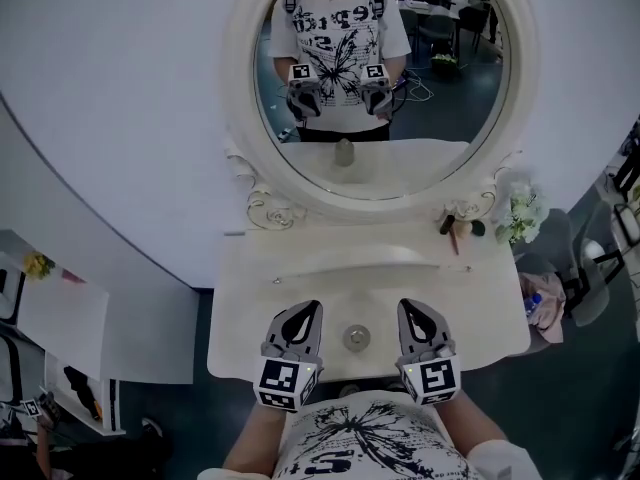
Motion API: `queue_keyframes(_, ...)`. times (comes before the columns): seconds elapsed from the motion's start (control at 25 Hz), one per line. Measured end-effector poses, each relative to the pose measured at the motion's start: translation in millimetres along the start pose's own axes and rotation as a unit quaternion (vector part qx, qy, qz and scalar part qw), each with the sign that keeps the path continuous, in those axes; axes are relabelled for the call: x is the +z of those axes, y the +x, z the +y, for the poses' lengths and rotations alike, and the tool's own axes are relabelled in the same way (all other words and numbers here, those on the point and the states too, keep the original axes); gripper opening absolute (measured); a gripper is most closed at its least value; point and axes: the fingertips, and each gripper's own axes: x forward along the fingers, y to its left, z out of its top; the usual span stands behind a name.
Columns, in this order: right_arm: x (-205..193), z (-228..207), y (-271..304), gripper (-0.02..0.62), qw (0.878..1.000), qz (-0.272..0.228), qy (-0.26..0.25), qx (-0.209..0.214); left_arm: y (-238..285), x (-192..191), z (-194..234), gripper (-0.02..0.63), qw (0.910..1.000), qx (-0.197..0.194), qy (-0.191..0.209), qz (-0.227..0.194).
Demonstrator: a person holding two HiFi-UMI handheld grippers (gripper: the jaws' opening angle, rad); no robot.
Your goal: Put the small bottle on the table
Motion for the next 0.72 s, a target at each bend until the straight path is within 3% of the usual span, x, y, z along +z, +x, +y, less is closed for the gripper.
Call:
queue_keyframes(0.28, 3, 1, 7, 0.017, 1.000, 0.003, -0.008, -0.007, 5, 0, -10, 0.020, 0.9992, -0.028, 0.029, 0.002)
queue_keyframes(0.72, 5, 8, 11, 0.017, 1.000, 0.005, 0.008, -0.006, 7, 1, 0, 0.020, 0.9994, -0.027, 0.023, 0.001)
